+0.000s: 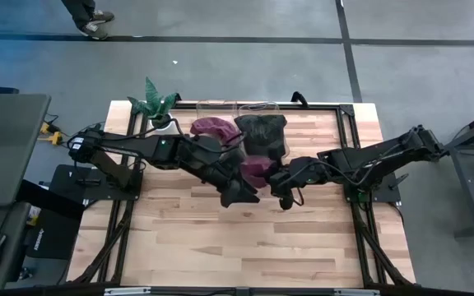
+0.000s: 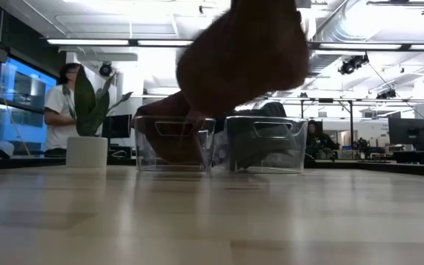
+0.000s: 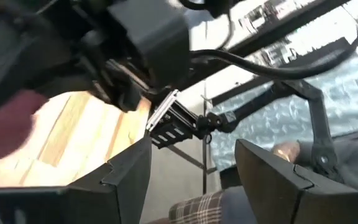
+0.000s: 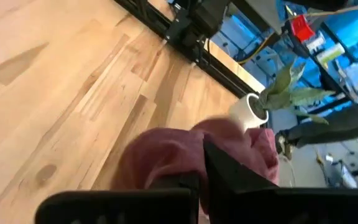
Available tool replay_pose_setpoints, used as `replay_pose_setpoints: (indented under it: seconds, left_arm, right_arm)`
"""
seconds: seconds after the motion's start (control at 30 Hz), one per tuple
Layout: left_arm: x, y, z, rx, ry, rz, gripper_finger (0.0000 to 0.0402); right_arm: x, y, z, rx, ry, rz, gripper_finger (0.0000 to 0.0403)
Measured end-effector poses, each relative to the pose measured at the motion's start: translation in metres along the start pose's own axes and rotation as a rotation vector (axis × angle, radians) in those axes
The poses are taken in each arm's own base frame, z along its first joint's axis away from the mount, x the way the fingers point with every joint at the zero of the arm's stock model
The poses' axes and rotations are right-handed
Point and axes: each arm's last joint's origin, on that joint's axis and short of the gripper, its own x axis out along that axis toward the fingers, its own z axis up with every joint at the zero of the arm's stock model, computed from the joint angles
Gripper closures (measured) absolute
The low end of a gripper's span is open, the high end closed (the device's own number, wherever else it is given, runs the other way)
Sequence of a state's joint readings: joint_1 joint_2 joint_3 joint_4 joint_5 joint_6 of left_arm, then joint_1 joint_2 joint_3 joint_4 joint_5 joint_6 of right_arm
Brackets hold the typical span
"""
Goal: Pick & Place hat
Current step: Put the dark red cap into the left transparent bin
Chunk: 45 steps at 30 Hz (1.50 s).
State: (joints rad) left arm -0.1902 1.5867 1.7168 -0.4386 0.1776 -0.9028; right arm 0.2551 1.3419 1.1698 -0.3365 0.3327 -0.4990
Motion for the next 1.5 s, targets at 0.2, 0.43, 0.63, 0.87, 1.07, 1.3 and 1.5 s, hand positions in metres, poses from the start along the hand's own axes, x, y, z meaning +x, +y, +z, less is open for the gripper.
replay_pose_setpoints:
  seconds: [0.2,0.43,0.63,0.87,1.07,1.3,1.5]
  left_arm:
    - [0.0,0.006,-0.002,-0.081,-0.013,0.083,0.0177]
    - [0.0,0.008,-0.003,-0.104,-0.02,0.118,0.0177]
    - [-0.001,0.011,-0.005,-0.113,-0.013,0.161,0.0177]
    - [-0.003,0.019,-0.011,-0.123,0.023,0.257,0.0177]
    - [-0.003,0.02,-0.011,-0.106,0.02,0.27,0.0188]
    - [-0.003,0.019,-0.012,-0.091,0.041,0.258,0.023]
    - [-0.003,0.019,-0.011,-0.069,0.042,0.255,0.0238]
  right_arm:
    - [0.001,-0.008,-0.003,0.095,0.034,-0.039,0.0403]
    - [-0.002,-0.026,-0.006,0.166,0.096,-0.095,0.0403]
    - [-0.006,-0.045,-0.008,0.271,0.138,-0.142,0.0403]
    - [-0.015,-0.067,-0.006,0.371,0.141,-0.127,0.0403]
    - [-0.03,-0.087,0.008,0.386,0.071,-0.146,0.0403]
    - [-0.048,-0.115,0.016,0.397,0.055,-0.248,0.0403]
    - [-0.053,-0.132,0.009,0.444,0.069,-0.297,0.0403]
